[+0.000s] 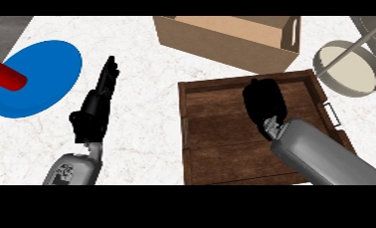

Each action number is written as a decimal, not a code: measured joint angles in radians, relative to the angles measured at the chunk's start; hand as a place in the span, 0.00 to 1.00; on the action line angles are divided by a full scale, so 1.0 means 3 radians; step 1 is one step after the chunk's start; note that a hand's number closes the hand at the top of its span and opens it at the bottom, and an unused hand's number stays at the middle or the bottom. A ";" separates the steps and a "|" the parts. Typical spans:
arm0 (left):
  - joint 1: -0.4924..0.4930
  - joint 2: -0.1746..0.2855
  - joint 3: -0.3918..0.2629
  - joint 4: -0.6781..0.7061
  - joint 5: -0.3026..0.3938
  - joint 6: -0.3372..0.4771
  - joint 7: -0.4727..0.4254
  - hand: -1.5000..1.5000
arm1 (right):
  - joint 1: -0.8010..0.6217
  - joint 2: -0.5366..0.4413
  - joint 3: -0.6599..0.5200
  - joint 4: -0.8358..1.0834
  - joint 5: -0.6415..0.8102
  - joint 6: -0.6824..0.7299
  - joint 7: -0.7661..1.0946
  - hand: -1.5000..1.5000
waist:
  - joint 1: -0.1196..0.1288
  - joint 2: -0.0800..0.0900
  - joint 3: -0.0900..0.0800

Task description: Pick the tomato from the tray and place it in the tiered basket

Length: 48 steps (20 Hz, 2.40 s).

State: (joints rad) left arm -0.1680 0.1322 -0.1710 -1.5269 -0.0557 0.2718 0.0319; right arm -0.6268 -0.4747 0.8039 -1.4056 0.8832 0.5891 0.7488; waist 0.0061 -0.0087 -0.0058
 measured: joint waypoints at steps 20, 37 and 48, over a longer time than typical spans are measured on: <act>0.0188 -0.0036 0.0084 -0.0164 -0.0059 0.0019 0.0056 0.50 | 0.1533 -0.1978 -0.1203 -0.0526 -0.0537 -0.2041 -0.2626 1.00 | -0.0171 -0.0006 0.0014; 0.0248 -0.0039 0.0105 -0.0234 -0.0083 -0.0045 0.0073 0.50 | 0.2099 -0.3101 -0.3596 -0.0508 -0.2528 -0.1265 -0.3478 1.00 | -0.0143 -0.0002 0.0015; 0.0098 -0.0133 0.0048 -0.0122 -0.0161 -0.0101 0.0034 0.50 | 0.1379 -0.3046 -0.3637 -0.0244 -0.3224 -0.0534 -0.2932 1.00 | 0.0025 0.0037 0.0016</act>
State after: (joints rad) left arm -0.1386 0.0923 -0.1567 -1.5635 -0.1041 0.2416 0.0421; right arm -0.2130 -1.3885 -0.2874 -1.4788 -0.0841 0.4288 -0.1307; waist 0.0135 0.0025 -0.0011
